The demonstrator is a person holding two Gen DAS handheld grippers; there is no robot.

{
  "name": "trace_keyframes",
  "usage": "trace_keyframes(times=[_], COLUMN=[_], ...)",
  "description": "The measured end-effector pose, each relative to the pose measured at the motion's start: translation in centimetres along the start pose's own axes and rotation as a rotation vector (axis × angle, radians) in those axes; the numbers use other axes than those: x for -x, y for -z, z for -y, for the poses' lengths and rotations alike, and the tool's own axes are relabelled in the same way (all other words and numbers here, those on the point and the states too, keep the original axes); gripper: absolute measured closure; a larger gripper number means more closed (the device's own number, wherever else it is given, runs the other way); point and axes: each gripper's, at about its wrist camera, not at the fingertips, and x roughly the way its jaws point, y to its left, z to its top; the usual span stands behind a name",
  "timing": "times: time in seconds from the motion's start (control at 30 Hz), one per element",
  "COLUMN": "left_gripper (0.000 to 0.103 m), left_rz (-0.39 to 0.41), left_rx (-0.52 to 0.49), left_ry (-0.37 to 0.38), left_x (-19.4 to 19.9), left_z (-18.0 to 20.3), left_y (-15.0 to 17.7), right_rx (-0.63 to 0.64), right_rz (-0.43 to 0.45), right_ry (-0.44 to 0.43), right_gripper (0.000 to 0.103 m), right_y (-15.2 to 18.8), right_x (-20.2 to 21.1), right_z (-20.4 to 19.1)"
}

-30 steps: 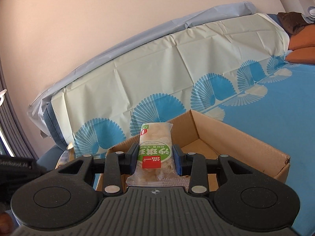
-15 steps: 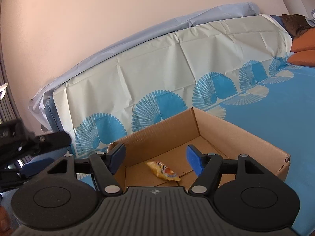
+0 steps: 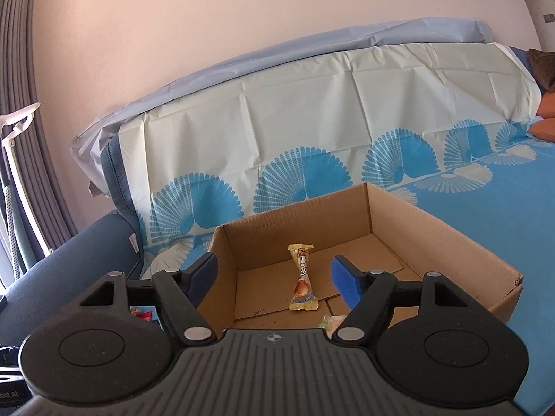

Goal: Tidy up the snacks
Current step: 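Grasp the small red-wrapped candy with the right tool while the left tool returns to the snacks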

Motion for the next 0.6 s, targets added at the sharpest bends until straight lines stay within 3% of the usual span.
trace_keyframes(times=[0.03, 0.07, 0.17, 0.4, 0.6], left_gripper=[0.054, 0.071, 0.078, 0.079, 0.078], left_rz=[-0.026, -0.02, 0.007, -0.002, -0.013], left_rx=[0.072, 0.135, 0.237, 0.218, 0.301], left_ry=[0.006, 0.006, -0.013, -0.015, -0.005], left_x=[-0.2, -0.1, 0.5, 0.4, 0.2], left_z=[-1.3, -2.4, -4.3, -4.0, -5.3], left_y=[0.4, 0.4, 0.6, 0.1, 0.3], right_rx=[0.015, 0.028, 0.062, 0.122, 0.163], right_rz=[-0.003, -0.007, -0.021, -0.034, -0.067], right_ry=[-0.004, -0.009, -0.022, -0.047, -0.111], right_gripper=[0.029, 0.028, 0.028, 0.029, 0.034], right_y=[0.1, 0.1, 0.3, 0.4, 0.8], right_x=[0.1, 0.1, 0.1, 0.1, 0.0], right_z=[-0.3, -0.6, -1.6, -3.7, -5.2])
